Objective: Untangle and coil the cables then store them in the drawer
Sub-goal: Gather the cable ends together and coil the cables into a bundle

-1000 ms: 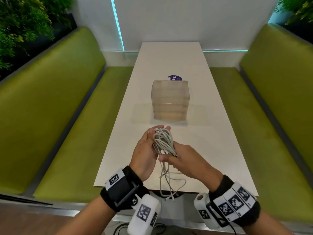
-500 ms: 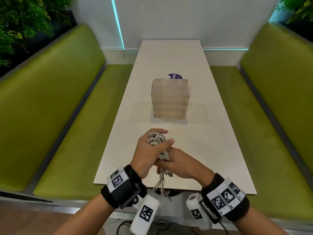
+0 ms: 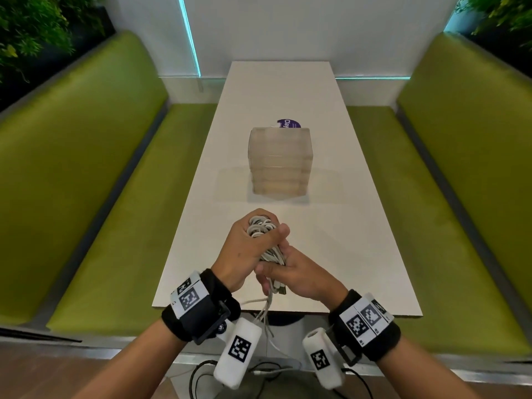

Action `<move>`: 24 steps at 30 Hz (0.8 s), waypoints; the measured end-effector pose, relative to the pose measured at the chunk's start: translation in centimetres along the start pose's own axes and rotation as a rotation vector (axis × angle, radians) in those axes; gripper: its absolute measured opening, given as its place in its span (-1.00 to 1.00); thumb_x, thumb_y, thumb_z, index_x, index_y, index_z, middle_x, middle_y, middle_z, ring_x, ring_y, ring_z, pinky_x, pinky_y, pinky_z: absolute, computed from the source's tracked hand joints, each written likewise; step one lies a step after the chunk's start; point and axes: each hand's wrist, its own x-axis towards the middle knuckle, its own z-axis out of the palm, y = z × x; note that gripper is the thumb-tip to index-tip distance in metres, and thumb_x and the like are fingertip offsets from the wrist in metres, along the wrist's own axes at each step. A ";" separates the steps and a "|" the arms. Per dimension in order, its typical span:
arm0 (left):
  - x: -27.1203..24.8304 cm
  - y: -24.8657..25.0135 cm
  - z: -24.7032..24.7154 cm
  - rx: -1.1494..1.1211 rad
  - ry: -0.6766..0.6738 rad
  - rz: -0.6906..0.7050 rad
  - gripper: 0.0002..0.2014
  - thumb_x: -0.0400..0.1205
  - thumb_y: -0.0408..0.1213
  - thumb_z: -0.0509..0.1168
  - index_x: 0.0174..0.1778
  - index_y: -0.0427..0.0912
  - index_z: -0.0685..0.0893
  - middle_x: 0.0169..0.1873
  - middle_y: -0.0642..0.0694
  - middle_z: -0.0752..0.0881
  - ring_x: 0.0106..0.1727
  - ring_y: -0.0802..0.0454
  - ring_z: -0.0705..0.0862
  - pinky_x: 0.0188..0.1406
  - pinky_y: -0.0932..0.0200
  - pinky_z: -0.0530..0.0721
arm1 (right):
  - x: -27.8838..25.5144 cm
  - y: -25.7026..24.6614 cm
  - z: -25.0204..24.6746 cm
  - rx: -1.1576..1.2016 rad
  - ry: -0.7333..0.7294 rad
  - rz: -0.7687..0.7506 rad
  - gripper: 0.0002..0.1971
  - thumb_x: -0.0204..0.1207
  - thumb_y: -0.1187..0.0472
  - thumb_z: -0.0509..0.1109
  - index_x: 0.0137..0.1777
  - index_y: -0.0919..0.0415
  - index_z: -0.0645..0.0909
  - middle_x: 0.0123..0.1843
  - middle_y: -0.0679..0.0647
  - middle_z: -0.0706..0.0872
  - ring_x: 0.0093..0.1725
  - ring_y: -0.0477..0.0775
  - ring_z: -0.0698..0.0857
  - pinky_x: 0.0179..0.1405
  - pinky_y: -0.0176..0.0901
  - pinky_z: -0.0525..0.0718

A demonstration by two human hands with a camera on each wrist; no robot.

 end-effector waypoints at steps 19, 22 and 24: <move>-0.8 -4.3 -1.3 0.379 -0.346 -0.104 -0.55 0.59 0.21 0.07 -0.21 -0.13 0.56 -0.52 0.02 0.48 -0.46 0.11 0.49 -0.31 0.25 0.52 | 0.4 -0.9 -1.9 0.430 0.377 -0.154 -0.67 0.60 0.09 0.31 -0.35 0.26 0.51 -0.47 0.08 0.58 -0.43 0.17 0.53 -0.56 -0.08 0.55; -0.4 -4.4 -1.6 0.354 -0.440 -0.160 -0.59 0.62 0.11 0.11 -0.28 -0.16 0.57 -0.55 0.01 0.47 -0.46 0.11 0.54 -0.25 0.24 0.54 | 0.4 -1.1 -1.9 0.429 0.397 -0.144 -0.68 0.54 0.00 0.36 -0.33 0.21 0.52 -0.52 0.03 0.52 -0.45 0.15 0.56 -0.54 -0.07 0.58; 0.0 -4.5 -2.2 0.359 -0.488 -0.185 -0.58 0.62 0.14 0.13 -0.29 -0.15 0.59 -0.56 0.08 0.47 -0.42 0.07 0.62 -0.17 0.20 0.58 | 0.4 -1.1 -2.1 0.399 0.416 -0.144 -0.71 0.54 -0.01 0.39 -0.32 0.14 0.54 -0.53 -0.01 0.50 -0.43 0.10 0.59 -0.45 -0.06 0.55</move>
